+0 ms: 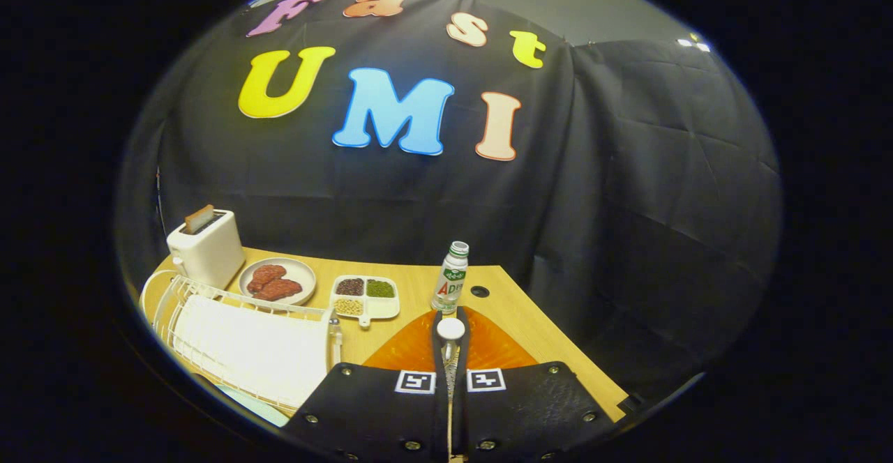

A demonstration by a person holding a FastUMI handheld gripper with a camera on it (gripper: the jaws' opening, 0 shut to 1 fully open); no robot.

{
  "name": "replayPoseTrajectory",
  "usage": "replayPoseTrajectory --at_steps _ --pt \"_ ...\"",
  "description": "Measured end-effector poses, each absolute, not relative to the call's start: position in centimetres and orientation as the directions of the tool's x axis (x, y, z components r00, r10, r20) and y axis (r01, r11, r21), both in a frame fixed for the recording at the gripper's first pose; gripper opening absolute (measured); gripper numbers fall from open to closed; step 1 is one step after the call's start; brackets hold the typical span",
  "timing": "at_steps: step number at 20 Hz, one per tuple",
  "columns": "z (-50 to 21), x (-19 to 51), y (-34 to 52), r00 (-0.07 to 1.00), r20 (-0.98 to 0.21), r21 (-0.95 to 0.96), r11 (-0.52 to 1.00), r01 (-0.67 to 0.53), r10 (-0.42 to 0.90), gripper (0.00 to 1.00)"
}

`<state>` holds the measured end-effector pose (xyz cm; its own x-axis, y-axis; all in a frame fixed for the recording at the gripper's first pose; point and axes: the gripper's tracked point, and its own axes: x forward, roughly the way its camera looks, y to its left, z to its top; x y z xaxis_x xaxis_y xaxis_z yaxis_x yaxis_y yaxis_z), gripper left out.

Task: Take the plate from the dish rack, then take the spoon from the basket and place it into the plate.

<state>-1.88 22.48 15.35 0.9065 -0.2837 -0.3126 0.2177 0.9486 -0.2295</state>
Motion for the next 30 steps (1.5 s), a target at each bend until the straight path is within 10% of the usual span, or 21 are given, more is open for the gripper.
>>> replayPoseTrajectory --at_steps 15,30 --pt "12.9 -13.3 45.2 0.899 -0.392 -0.119 0.958 -0.261 0.196 0.02" --pt "2.0 -14.8 50.7 0.770 -0.541 0.033 0.924 -0.381 0.337 0.02"
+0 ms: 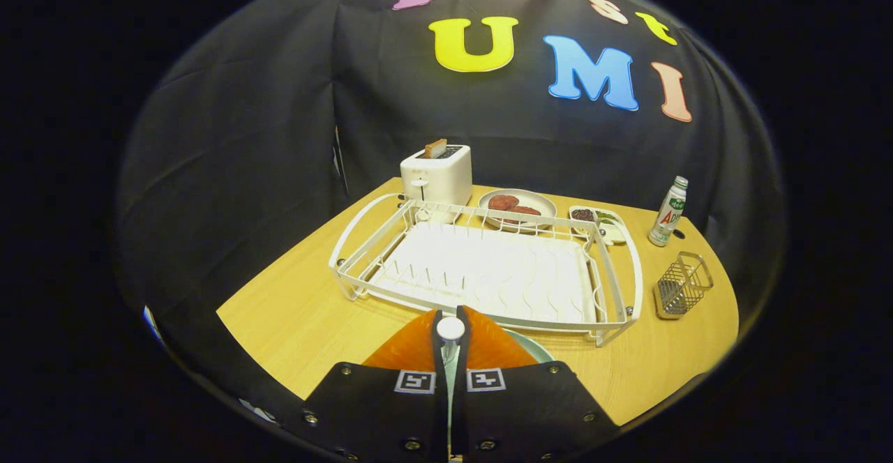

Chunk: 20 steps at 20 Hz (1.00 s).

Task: Take the plate from the dish rack, then take the spoon from the basket and place it into the plate.

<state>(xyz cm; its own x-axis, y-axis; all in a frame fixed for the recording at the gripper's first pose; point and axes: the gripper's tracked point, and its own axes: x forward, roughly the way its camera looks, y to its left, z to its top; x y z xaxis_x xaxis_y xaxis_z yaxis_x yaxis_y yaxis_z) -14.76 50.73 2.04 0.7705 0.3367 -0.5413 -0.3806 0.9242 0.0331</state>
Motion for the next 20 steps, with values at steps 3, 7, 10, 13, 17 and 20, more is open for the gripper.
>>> replayPoseTrajectory --at_steps 3,7,10,13,17,20 --pt "2.3 -14.7 50.8 0.773 -0.526 0.052 0.920 -0.388 0.355 0.05" --pt "3.1 -14.9 50.6 0.784 -0.503 0.038 0.916 -0.399 0.363 0.17" --pt "3.4 -14.4 50.4 0.787 -0.497 0.049 0.917 -0.396 0.366 0.25" --pt "4.3 -14.7 49.8 0.799 -0.484 0.037 0.921 -0.388 0.356 0.32" --pt "5.2 -14.7 49.0 0.810 -0.467 0.042 0.924 -0.379 0.354 0.44" --pt "5.5 -14.6 48.4 0.813 -0.467 0.049 0.928 -0.368 0.347 0.44"
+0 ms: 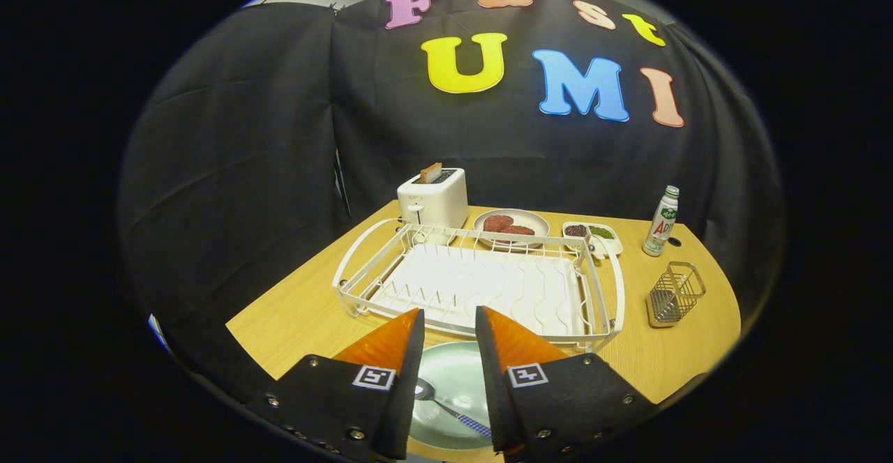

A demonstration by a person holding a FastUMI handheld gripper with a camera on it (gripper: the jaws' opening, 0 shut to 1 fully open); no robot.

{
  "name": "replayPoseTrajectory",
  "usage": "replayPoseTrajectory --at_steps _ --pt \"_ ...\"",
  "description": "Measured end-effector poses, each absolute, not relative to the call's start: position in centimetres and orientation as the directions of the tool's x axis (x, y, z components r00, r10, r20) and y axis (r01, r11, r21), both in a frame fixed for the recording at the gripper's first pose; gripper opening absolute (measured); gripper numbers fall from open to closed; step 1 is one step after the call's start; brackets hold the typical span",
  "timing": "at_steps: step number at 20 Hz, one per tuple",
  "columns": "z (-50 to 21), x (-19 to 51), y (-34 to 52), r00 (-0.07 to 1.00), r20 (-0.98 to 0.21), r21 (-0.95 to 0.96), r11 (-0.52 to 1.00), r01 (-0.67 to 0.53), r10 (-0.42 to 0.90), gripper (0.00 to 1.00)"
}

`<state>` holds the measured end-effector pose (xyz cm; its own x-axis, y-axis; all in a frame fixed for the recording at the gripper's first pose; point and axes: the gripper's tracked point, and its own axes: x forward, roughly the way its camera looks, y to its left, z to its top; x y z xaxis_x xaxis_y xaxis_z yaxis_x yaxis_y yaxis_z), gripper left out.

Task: Take the plate from the dish rack, then take the spoon from the basket and place it into the plate.

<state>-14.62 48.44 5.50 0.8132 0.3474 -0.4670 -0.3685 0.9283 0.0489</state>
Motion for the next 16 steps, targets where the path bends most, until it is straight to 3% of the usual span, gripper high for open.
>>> replayPoseTrajectory --at_steps 6,16 --pt "7.5 -13.9 47.3 0.839 -0.434 0.013 0.934 -0.358 0.328 0.44" --pt "24.4 -9.1 40.1 0.982 -0.106 -0.042 0.986 -0.161 0.156 0.44"
